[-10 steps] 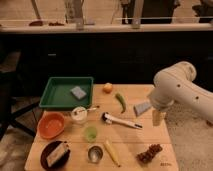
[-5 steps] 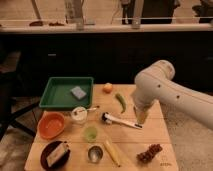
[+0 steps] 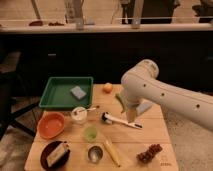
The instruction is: Place fork in table surface
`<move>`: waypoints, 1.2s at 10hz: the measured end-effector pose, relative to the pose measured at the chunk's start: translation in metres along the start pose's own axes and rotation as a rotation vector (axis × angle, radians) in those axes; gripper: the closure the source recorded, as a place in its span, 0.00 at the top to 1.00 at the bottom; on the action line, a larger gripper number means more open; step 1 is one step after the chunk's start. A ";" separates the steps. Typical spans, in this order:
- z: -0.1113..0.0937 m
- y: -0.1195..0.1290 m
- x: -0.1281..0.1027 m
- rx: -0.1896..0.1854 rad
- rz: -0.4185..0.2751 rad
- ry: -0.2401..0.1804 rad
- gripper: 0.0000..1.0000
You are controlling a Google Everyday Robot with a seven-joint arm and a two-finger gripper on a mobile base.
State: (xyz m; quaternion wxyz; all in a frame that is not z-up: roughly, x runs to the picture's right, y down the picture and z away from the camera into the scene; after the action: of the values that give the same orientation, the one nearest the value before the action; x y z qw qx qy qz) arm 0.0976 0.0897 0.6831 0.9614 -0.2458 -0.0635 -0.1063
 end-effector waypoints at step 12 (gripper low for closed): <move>0.031 -0.025 -0.042 -0.003 -0.068 0.012 0.80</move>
State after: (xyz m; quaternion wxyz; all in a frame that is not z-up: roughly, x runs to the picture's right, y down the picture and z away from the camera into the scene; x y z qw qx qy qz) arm 0.0491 0.0902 0.7146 0.9572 -0.2443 -0.0657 -0.1405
